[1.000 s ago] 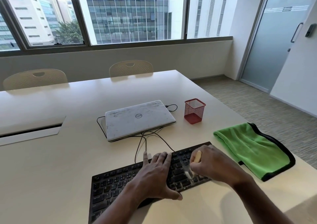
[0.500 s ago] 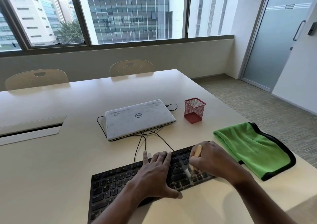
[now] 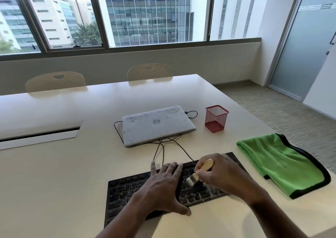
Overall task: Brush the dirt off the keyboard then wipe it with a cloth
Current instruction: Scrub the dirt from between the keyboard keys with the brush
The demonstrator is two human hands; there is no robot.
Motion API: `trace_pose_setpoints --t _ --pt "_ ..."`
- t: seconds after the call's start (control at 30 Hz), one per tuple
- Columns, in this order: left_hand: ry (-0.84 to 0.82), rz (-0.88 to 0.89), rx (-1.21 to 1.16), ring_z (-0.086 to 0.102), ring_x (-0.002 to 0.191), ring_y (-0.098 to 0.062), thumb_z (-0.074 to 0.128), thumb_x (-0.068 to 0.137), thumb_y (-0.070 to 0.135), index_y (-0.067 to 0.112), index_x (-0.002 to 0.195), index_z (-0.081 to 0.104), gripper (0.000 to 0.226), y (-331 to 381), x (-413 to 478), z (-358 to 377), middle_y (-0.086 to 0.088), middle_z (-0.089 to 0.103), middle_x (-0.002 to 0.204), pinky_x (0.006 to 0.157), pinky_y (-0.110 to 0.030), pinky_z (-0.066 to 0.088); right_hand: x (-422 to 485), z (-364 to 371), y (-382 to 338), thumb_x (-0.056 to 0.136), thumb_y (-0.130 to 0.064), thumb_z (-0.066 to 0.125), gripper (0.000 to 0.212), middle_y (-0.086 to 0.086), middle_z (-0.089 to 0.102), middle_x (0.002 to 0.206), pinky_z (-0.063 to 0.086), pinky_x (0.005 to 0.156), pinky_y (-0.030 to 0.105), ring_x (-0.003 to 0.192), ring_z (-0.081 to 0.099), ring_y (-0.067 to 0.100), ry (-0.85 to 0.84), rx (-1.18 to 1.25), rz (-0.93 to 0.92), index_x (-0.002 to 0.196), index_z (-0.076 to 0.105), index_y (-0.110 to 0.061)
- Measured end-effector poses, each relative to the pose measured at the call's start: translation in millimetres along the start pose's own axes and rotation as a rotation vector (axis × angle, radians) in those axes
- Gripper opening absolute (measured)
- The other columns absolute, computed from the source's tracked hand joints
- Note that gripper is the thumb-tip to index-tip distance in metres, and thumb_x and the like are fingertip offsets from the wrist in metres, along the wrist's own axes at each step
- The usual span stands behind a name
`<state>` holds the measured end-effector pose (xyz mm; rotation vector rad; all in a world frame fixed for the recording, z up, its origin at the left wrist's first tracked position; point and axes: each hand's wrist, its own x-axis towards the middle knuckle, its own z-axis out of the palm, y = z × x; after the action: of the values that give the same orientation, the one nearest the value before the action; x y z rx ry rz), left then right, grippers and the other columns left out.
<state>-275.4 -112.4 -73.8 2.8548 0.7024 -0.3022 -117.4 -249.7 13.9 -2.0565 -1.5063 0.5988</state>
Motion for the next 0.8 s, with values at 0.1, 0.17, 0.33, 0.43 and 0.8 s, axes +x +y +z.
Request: trace_pose_setpoints --t 0.1,0.17,0.33,0.43,0.8 --pt "-0.025 -0.058 -0.016 -0.007 0.156 -0.022 0.064 0.069 0.087 0.02 0.16 -0.017 0.139 -16.0 -17.8 0.4 -0.004 -0.006 0.171 0.12 -0.064 -0.016 1.7 15.9 -11.0 0.089 -0.025 0.071 0.008 -0.006 0.073 0.074 0.05 0.06 0.014 0.065 0.065 0.0 -0.062 0.046 -0.043 0.084 0.073 -0.03" --pt "-0.041 -0.111 -0.032 -0.006 0.156 -0.022 0.065 0.067 0.088 0.021 0.16 -0.016 0.14 -32.9 -34.2 1.1 -0.003 -0.004 0.171 0.119 -0.063 -0.018 5.1 26.5 -20.1 0.088 -0.023 0.071 0.006 -0.005 0.072 0.076 0.051 0.062 0.014 0.066 0.065 0.001 -0.08 0.066 -0.065 0.086 0.074 -0.028" --pt "-0.03 -0.237 -0.089 -0.001 0.156 -0.019 0.059 0.054 0.098 0.019 0.161 -0.013 0.151 -76.5 -85.3 6.4 -0.001 0.002 0.171 0.118 -0.061 -0.019 17.9 53.4 -49.2 0.087 -0.02 0.071 0.005 -0.002 0.075 0.074 0.054 0.061 0.015 0.068 0.072 0.008 -0.094 0.118 -0.13 0.085 0.073 -0.025" --pt "0.014 -0.279 -0.132 -0.004 0.155 -0.015 0.067 0.06 0.09 0.019 0.161 -0.013 0.147 -92.9 -113.5 8.6 0.002 0.002 0.17 0.12 -0.06 -0.016 23.0 72.5 -68.3 0.09 -0.019 0.069 0.006 0.0 0.075 0.073 0.059 0.064 0.02 0.063 0.072 0.006 -0.1 0.161 -0.158 0.086 0.071 -0.022" --pt "0.168 -0.238 -0.36 -0.021 0.144 0.006 0.076 0.068 0.076 0.026 0.16 -0.019 0.141 -118.1 -155.5 37.0 0.014 -0.015 0.168 0.124 -0.038 -0.016 25.4 129.9 -111.9 0.089 -0.018 0.063 0.011 0.006 0.068 0.067 0.053 0.054 0.032 0.049 0.056 0.013 -0.133 0.14 -0.3 0.081 0.068 -0.025"
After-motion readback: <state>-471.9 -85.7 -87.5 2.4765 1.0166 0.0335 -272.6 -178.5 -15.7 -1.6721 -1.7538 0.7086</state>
